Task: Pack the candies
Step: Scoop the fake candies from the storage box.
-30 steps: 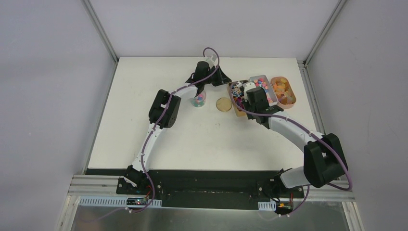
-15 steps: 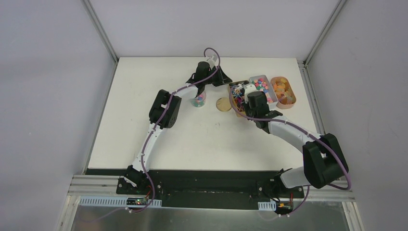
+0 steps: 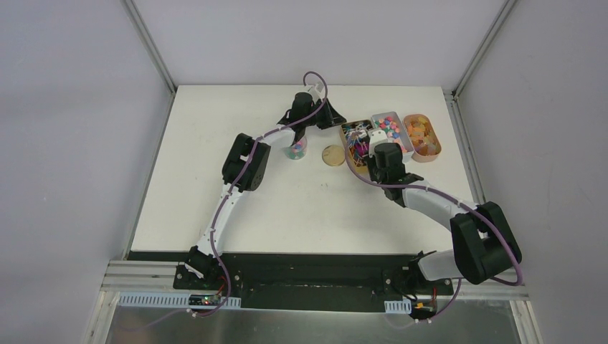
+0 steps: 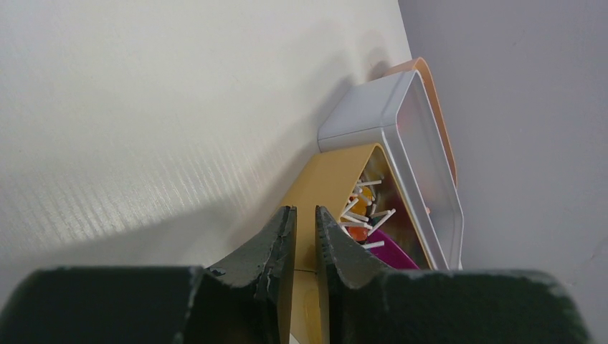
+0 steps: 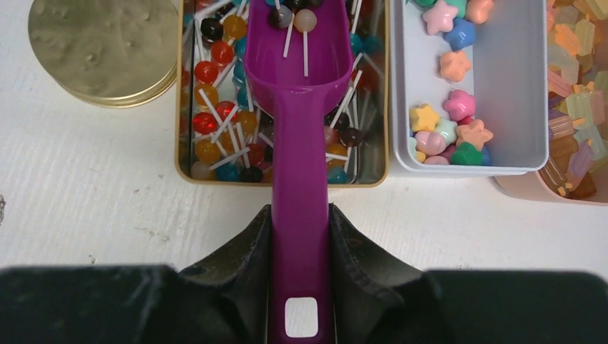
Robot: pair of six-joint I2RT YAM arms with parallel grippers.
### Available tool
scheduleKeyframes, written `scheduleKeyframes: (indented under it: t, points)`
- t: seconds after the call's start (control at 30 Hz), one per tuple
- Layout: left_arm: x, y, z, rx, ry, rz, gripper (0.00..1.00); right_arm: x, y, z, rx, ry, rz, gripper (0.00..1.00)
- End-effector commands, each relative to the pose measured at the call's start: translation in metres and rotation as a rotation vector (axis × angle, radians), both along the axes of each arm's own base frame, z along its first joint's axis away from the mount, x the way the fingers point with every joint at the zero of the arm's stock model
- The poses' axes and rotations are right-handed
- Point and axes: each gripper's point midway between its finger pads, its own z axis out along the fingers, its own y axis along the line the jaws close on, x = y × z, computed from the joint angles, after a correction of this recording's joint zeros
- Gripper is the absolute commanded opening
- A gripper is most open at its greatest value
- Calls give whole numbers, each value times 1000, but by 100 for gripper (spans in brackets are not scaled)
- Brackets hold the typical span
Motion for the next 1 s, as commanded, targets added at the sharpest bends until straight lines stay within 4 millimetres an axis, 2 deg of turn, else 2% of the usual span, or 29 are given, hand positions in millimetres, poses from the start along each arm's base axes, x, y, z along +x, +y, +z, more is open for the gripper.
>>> scheduleKeyframes:
  t: [0.0,0.27,0.43,0.73,0.97]
  points:
    - [-14,-17,18,-50,-31,-45,16,23,-1,38,90,-138,-44,0]
    - [-12,-18,17,-52,-35,-42,17,26,-1,38,71,-150,-18,0]
    - [-11,-18,19,-53,-42,-39,17,25,0,47,95,-230,7,0]
    - [-4,-15,40,-56,-83,-33,19,24,-6,45,102,-298,10,0]
    - [0,-13,53,-54,-109,-28,21,19,-6,58,127,-375,44,0]
